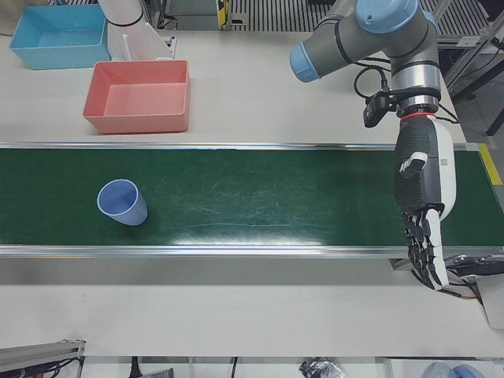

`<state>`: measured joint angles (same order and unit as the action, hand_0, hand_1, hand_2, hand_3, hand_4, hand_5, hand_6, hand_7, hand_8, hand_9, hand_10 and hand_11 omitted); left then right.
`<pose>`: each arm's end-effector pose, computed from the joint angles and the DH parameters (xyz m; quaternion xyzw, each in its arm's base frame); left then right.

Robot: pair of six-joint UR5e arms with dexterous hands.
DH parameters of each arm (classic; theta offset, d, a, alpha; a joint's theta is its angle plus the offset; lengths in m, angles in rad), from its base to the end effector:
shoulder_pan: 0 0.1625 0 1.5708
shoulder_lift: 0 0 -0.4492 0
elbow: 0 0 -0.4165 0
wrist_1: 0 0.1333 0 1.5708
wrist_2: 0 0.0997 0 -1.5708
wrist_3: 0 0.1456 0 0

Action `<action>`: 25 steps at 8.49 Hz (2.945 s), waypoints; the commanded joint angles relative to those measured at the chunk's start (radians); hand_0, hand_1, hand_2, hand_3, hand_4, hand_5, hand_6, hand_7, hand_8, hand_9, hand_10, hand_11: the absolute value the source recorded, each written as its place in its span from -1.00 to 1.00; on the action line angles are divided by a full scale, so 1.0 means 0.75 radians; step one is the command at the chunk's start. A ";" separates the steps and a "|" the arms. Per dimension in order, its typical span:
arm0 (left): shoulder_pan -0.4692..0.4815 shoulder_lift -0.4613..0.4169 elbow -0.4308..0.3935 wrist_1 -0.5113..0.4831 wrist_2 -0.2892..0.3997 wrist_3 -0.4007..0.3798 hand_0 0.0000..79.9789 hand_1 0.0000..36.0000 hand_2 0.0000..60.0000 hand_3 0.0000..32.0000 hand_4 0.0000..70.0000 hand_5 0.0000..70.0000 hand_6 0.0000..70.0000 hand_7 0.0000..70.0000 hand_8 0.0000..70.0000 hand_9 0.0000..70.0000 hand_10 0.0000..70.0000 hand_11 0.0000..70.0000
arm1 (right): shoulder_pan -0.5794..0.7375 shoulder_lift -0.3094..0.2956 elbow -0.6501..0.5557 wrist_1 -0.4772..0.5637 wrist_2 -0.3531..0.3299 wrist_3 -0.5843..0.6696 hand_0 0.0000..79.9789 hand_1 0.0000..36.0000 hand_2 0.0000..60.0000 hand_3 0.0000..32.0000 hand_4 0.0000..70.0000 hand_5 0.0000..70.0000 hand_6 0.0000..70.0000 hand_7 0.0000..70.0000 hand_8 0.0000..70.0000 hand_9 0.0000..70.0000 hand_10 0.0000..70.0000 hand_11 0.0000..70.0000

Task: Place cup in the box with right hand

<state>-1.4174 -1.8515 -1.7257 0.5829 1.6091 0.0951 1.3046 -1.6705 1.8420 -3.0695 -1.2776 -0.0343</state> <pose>-0.0298 -0.6434 0.5383 -0.0335 0.6523 -0.7497 0.1062 0.0311 -0.5526 0.6015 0.0008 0.7845 -0.6197 0.0226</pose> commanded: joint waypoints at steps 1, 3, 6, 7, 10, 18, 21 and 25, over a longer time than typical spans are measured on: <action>0.000 0.000 0.000 -0.002 0.000 0.000 -1.00 -1.00 -1.00 -1.00 -1.00 -1.00 -1.00 -1.00 -1.00 -1.00 -1.00 -1.00 | -0.001 0.000 -0.002 0.000 0.000 -0.001 0.30 0.01 -0.61 -0.20 -0.29 -0.81 -0.87 -0.32 -0.63 -0.53 -0.72 -0.57; 0.000 0.000 0.000 0.000 0.000 0.000 -1.00 -1.00 -1.00 -1.00 -1.00 -1.00 -1.00 -1.00 -1.00 -1.00 -1.00 -1.00 | -0.001 0.000 -0.002 0.000 0.002 -0.001 0.31 0.04 -0.58 -0.24 -0.25 -0.81 -0.86 -0.29 -0.63 -0.52 -0.71 -0.55; 0.000 0.000 0.000 0.000 0.000 0.000 -1.00 -1.00 -1.00 -1.00 -1.00 -1.00 -1.00 -1.00 -1.00 -1.00 -1.00 -1.00 | -0.001 0.000 0.005 0.000 0.002 0.001 0.31 0.05 -0.59 -0.24 -0.25 -0.81 -0.86 -0.29 -0.63 -0.52 -0.71 -0.54; 0.000 0.000 0.000 0.000 0.000 0.000 -1.00 -1.00 -1.00 -1.00 -1.00 -1.00 -1.00 -1.00 -1.00 -1.00 -1.00 -1.00 | -0.001 0.000 0.003 0.000 0.002 -0.001 0.31 0.05 -0.59 -0.25 -0.26 -0.81 -0.86 -0.30 -0.63 -0.52 -0.71 -0.55; 0.000 0.000 0.000 0.000 0.000 0.000 -1.00 -1.00 -1.00 -1.00 -1.00 -1.00 -1.00 -1.00 -1.00 -1.00 -1.00 -1.00 | -0.001 0.000 0.005 -0.002 0.002 0.001 0.31 0.06 -0.56 -0.26 -0.23 -0.81 -0.85 -0.27 -0.63 -0.51 -0.70 -0.53; 0.000 0.000 0.000 0.000 0.000 0.000 -1.00 -1.00 -1.00 -1.00 -1.00 -1.00 -1.00 -1.00 -1.00 -1.00 -1.00 -1.00 | -0.001 0.000 0.005 -0.002 0.002 0.001 0.31 0.04 -0.58 -0.27 -0.24 -0.81 -0.86 -0.29 -0.63 -0.52 -0.71 -0.55; 0.000 0.000 0.000 0.000 0.000 0.000 -1.00 -1.00 -1.00 -1.00 -1.00 -1.00 -1.00 -1.00 -1.00 -1.00 -1.00 -1.00 | -0.001 0.000 0.007 -0.002 0.002 0.001 0.32 0.07 -0.56 -0.29 -0.22 -0.81 -0.85 -0.27 -0.63 -0.51 -0.71 -0.55; 0.000 0.000 0.000 0.000 0.000 0.000 -1.00 -1.00 -1.00 -1.00 -1.00 -1.00 -1.00 -1.00 -1.00 -1.00 -1.00 -1.00 | -0.001 0.000 0.005 -0.002 0.002 0.001 0.32 0.06 -0.58 -0.32 -0.21 -0.81 -0.85 -0.28 -0.63 -0.52 -0.71 -0.55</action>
<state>-1.4174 -1.8515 -1.7257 0.5829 1.6092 0.0951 1.3042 -1.6705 1.8455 -3.0710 -1.2767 -0.0338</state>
